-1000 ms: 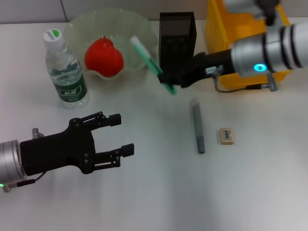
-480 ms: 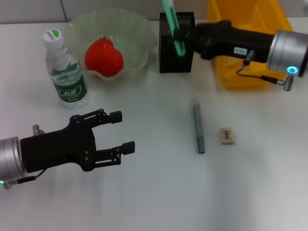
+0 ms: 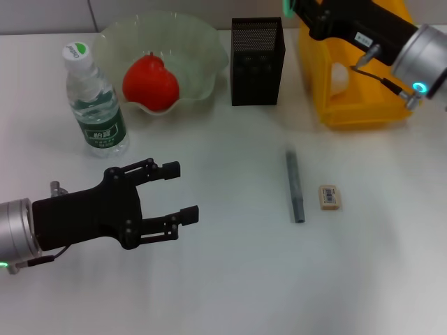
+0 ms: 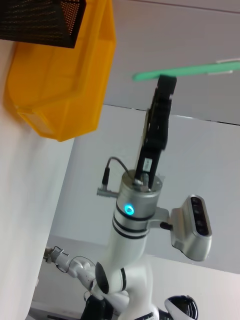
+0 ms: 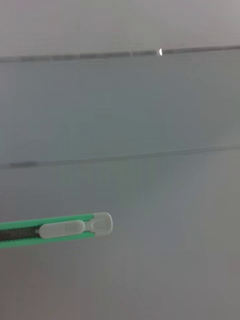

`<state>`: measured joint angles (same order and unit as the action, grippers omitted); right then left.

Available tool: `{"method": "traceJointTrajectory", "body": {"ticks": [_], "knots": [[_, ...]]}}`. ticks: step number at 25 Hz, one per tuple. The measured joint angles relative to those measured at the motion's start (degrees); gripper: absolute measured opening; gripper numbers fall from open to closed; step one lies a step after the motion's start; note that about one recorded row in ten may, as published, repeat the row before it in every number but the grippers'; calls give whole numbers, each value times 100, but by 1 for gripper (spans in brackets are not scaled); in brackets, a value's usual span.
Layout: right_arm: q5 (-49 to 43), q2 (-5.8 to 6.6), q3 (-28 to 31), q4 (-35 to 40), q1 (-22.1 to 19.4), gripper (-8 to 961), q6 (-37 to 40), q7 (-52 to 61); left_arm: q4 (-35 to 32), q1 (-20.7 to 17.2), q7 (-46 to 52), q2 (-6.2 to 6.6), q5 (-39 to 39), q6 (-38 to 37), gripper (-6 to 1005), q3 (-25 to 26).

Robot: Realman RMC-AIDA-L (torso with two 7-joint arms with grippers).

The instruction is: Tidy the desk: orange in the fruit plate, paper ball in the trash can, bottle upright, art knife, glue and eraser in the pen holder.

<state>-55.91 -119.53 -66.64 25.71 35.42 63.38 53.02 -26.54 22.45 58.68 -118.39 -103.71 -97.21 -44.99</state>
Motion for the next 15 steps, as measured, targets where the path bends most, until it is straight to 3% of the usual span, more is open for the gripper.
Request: {"method": "traceJointTrajectory", "body": {"ticks": [9, 15], "knots": [[975, -45, -30, -1502, 914, 163, -524, -1948, 44, 77, 154, -8, 4, 29, 811, 17], [1129, -45, -29, -1774, 1201, 163, -1077, -2207, 26, 144, 506, -3, 15, 86, 811, 16]]}}
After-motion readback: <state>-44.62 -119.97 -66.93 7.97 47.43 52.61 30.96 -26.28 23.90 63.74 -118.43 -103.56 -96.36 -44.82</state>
